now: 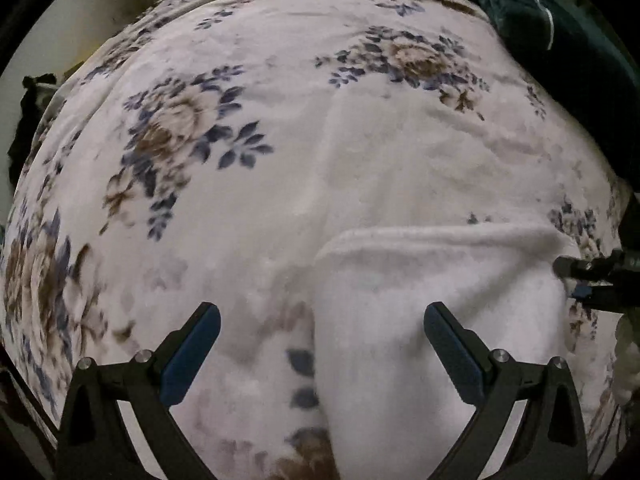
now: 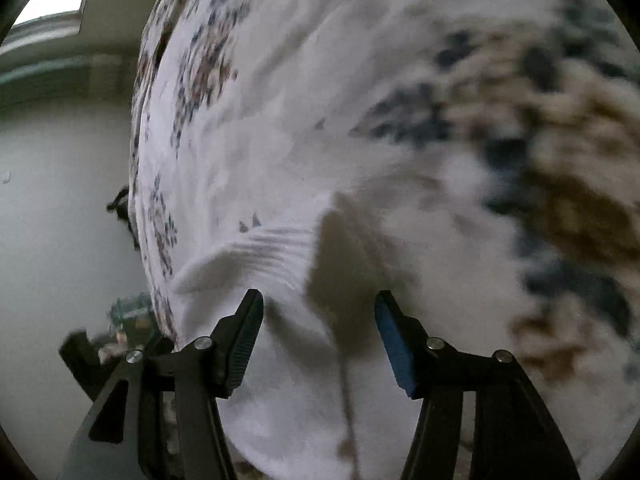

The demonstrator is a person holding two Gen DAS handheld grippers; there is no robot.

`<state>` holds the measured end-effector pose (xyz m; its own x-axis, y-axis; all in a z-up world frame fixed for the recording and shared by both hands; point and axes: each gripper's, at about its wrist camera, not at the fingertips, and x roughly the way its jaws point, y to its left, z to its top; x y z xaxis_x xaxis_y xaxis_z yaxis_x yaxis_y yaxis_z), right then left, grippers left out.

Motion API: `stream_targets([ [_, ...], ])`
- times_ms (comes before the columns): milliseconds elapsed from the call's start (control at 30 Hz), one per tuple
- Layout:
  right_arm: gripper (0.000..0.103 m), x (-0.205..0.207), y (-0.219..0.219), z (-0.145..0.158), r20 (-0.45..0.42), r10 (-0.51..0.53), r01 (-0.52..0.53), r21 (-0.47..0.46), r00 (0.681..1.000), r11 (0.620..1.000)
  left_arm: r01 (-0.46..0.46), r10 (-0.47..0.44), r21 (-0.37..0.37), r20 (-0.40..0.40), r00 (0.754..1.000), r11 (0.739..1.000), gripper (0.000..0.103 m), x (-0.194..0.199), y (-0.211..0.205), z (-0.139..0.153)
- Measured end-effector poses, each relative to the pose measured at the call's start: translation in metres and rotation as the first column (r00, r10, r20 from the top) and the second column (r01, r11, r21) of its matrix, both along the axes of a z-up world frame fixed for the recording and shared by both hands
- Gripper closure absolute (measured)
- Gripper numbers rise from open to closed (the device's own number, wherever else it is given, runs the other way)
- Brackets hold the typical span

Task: Fold small clothes

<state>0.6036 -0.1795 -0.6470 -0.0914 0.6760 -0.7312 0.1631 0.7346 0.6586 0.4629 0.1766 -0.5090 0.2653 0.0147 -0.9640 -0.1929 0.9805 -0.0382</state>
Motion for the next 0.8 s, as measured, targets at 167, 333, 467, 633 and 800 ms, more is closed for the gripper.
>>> stream_targets([
  [167,0.096,0.006,0.023,0.033,0.186,0.006,0.008,-0.074,0.983,0.997,0.007,-0.007,-0.02,0.004,1.0,1.0,0.0,0.003,0.002,0.0],
  [333,0.098,0.032,0.009,0.079,0.318,-0.091,0.13,-0.104,0.944,0.986,-0.034,0.034,-0.049,0.009,0.999,0.998,0.0,0.005,0.012,0.0],
  [467,0.099,0.067,0.008,0.051,0.271,-0.097,0.156,-0.207,0.958,0.966,-0.052,0.052,-0.061,-0.012,0.999,0.997,0.0,0.009,0.016,-0.009],
  [633,0.098,0.071,0.029,0.009,0.146,0.001,0.036,-0.255,0.989,0.966,-0.023,0.023,-0.055,-0.009,1.0,0.998,0.0,0.011,0.013,-0.008],
  [800,0.07,0.055,-0.004,0.02,0.081,-0.049,0.062,-0.163,0.995,0.985,0.142,-0.142,-0.031,-0.005,0.99,0.989,0.0,0.027,-0.015,0.01],
])
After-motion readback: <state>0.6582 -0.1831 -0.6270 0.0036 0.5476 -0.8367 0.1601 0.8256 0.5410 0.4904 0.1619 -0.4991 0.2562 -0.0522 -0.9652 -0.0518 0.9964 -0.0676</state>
